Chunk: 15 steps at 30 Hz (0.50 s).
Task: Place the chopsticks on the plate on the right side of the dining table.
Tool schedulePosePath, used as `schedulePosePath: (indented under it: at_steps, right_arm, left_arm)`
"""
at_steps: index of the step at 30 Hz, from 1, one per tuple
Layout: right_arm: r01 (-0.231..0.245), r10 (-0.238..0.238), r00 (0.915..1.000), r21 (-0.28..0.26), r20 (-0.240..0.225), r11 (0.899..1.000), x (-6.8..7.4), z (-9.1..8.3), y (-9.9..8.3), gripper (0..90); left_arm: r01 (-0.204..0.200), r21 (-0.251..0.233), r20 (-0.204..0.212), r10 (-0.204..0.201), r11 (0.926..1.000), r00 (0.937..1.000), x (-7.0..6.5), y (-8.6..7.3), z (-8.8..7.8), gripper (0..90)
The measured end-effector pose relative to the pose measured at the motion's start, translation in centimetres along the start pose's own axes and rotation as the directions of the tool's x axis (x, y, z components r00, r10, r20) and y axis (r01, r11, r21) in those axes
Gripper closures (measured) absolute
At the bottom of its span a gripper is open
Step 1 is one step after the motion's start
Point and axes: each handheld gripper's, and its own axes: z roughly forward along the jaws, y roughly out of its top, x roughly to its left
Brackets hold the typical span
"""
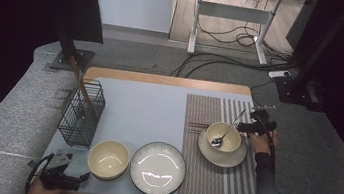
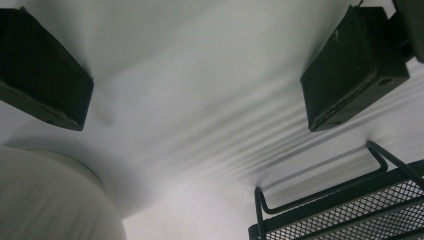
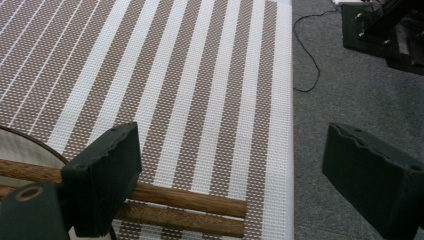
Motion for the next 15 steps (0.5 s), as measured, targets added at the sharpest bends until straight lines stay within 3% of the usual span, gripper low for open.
schedulePosePath:
  at_steps: [15]
  right_arm:
    - [0.009,-0.009,0.9997,0.019,-0.022,1.0,0.05,-0.57,-0.19,10.0]
  left_arm:
    - [0.0,0.0,0.0,0.0,1.0,1.0,-0.01,0.0,0.0,0.0]
